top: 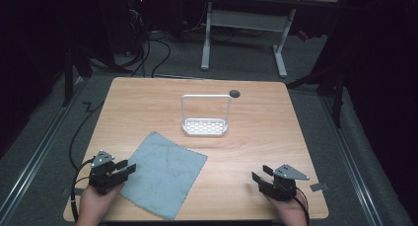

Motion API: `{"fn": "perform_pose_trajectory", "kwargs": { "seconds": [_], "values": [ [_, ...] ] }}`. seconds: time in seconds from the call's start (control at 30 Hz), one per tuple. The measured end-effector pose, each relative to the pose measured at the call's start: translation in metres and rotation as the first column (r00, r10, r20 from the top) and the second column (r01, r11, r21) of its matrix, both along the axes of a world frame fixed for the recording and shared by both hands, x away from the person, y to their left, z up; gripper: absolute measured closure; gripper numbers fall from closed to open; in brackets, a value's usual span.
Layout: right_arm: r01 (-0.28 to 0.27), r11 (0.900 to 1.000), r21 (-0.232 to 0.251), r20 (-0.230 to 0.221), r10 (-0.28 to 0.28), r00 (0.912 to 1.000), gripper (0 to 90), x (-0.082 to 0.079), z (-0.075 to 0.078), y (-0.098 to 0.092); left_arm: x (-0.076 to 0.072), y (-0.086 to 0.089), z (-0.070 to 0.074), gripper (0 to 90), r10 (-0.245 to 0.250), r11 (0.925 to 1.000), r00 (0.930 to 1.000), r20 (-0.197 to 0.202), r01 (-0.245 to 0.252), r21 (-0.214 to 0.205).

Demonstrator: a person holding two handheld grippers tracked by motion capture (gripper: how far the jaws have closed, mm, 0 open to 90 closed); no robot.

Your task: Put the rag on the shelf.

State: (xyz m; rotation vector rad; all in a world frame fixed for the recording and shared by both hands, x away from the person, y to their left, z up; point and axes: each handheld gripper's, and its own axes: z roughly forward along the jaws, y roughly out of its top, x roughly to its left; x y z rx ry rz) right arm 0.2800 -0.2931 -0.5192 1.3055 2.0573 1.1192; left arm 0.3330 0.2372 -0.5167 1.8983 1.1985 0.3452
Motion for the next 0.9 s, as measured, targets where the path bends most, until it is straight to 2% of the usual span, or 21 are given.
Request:
{"fn": "perform_pose_trajectory", "kwargs": {
  "seconds": [0.2, 0.27, 0.33, 0.4, 0.43, 0.47, 0.53, 0.57, 0.6, 0.7, 0.77, 0.83, 0.87, 0.9],
  "values": [
    [-0.026, 0.9995, -0.019, 0.006, 0.026, 0.9996, 47.0, -0.001, -0.001, 0.005, 0.001, -0.010, -0.006, 57.4, -0.042, 0.9988, 0.9987, -0.028, 0.043, 0.024],
    [-0.027, 0.9995, -0.018, 0.006, 0.027, 0.9996, 47.7, -0.002, -0.001, 0.005, 0.002, -0.014, -0.007, 61.6, -0.062, 0.9969, 0.9974, -0.039, 0.063, 0.047],
    [-0.029, 0.9996, -0.007, -0.001, 0.029, 0.9996, 54.2, -0.002, -0.001, 0.004, 0.002, -0.019, -0.011, 76.4, -0.083, 0.9926, 0.9938, -0.074, 0.089, 0.083],
    [-0.034, 0.9994, 0.000, -0.001, 0.034, 0.9994, 63.8, -0.002, 0.001, 0.006, 0.000, -0.023, -0.011, 86.7, -0.095, 0.9887, 0.9931, -0.069, 0.102, 0.110],
    [-0.034, 0.9994, 0.000, -0.001, 0.034, 0.9994, 63.8, -0.002, 0.001, 0.006, 0.000, -0.023, -0.011, 90.0, -0.095, 0.9887, 0.9931, -0.069, 0.102, 0.110],
    [-0.040, 0.9992, -0.007, 0.016, 0.040, 0.9991, 73.4, -0.003, 0.003, 0.009, -0.002, -0.027, -0.011, 90.0, -0.116, 0.9855, 0.9910, -0.067, 0.123, 0.117],
    [-0.050, 0.9987, -0.013, 0.022, 0.050, 0.9985, 79.9, -0.003, 0.004, 0.012, -0.003, -0.030, -0.011, 90.0, -0.133, 0.9835, 0.9887, -0.069, 0.140, 0.114],
    [-0.050, 0.9987, -0.013, 0.022, 0.050, 0.9985, 79.9, -0.003, 0.004, 0.012, -0.005, -0.035, -0.011, 90.0, -0.155, 0.9811, 0.9851, -0.074, 0.162, 0.105],
    [-0.056, 0.9982, -0.021, 0.026, 0.057, 0.9981, 86.0, -0.003, 0.005, 0.019, -0.009, -0.044, -0.011, 90.0, -0.195, 0.9750, 0.9773, -0.083, 0.202, 0.092],
    [-0.085, 0.9959, -0.030, 0.034, 0.086, 0.9957, 90.0, -0.004, 0.006, 0.028, -0.018, -0.066, -0.010, 90.0, -0.273, 0.9552, 0.9580, -0.087, 0.281, 0.093],
    [-0.112, 0.9934, -0.024, 0.031, 0.113, 0.9932, 90.0, -0.004, 0.007, 0.035, -0.024, -0.082, -0.010, 90.0, -0.328, 0.9382, 0.9399, -0.094, 0.336, 0.083],
    [-0.142, 0.9897, -0.019, 0.026, 0.142, 0.9895, 90.0, -0.005, 0.007, 0.045, -0.031, -0.099, -0.009, 89.1, -0.386, 0.9146, 0.9181, -0.090, 0.394, 0.093],
    [-0.142, 0.9897, -0.019, 0.026, 0.142, 0.9895, 90.0, -0.005, 0.007, 0.045, -0.031, -0.099, -0.009, 87.4, -0.386, 0.9146, 0.9181, -0.090, 0.394, 0.093],
    [-0.192, 0.9812, -0.019, 0.017, 0.192, 0.9812, 90.0, -0.006, 0.006, 0.059, -0.035, -0.107, -0.008, 86.4, -0.409, 0.9039, 0.9091, -0.080, 0.415, 0.102]
  ]
}}
